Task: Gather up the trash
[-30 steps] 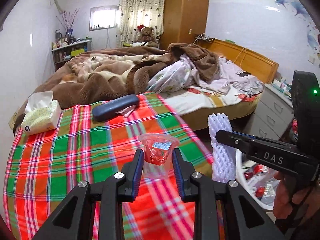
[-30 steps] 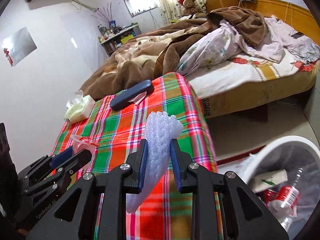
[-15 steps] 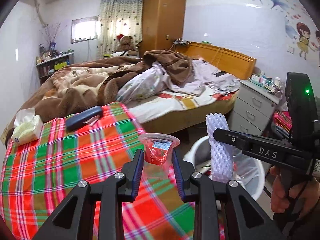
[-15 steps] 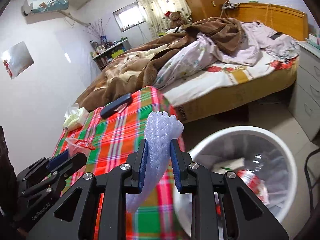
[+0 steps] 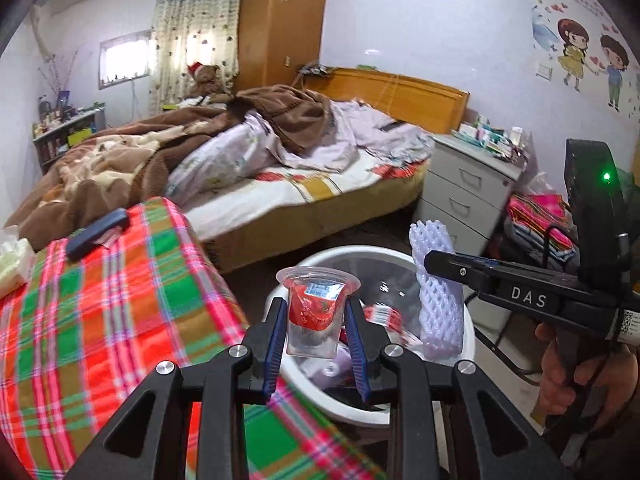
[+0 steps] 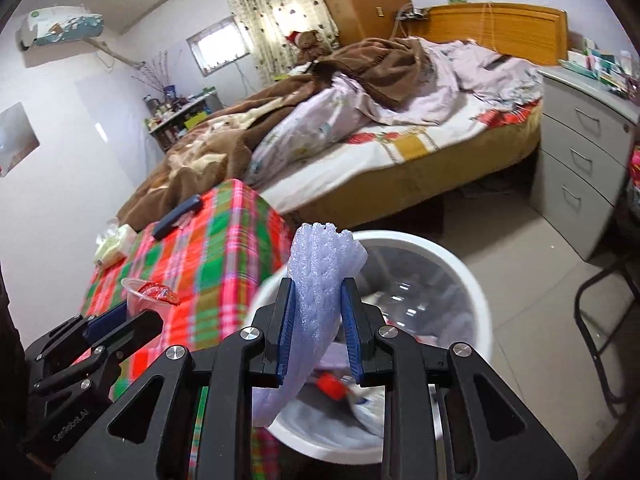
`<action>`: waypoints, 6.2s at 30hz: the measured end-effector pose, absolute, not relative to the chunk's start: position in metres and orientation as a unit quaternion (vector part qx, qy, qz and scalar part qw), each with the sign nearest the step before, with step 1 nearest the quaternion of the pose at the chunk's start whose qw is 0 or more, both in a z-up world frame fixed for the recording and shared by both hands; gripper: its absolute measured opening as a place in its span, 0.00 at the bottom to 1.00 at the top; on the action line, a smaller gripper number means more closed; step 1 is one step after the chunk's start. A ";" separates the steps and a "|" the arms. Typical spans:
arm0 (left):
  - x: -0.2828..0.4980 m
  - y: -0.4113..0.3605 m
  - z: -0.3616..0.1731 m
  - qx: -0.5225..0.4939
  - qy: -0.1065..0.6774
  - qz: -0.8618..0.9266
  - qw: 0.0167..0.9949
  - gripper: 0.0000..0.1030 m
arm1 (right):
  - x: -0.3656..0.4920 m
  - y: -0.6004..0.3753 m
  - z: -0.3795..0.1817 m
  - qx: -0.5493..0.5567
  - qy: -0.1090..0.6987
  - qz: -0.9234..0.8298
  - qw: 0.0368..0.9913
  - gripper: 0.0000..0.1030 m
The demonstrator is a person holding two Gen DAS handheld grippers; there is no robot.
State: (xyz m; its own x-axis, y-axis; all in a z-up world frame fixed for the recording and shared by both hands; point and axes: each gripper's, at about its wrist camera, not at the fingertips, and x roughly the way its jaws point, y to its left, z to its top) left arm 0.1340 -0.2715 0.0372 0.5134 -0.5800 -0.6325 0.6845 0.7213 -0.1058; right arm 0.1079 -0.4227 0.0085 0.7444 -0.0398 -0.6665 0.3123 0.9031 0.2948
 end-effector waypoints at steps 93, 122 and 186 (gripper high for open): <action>0.001 -0.124 0.007 0.026 0.283 -0.148 0.947 0.53 | 0.009 -0.298 -0.012 0.074 0.255 -0.040 0.963 0.58; -0.006 -0.122 0.011 0.031 0.277 -0.141 0.950 0.53 | 0.003 -0.290 -0.009 0.069 0.250 -0.039 0.965 0.58; -0.010 -0.118 0.010 0.022 0.284 -0.154 0.946 0.53 | -0.001 -0.286 -0.003 0.071 0.244 -0.039 0.966 0.58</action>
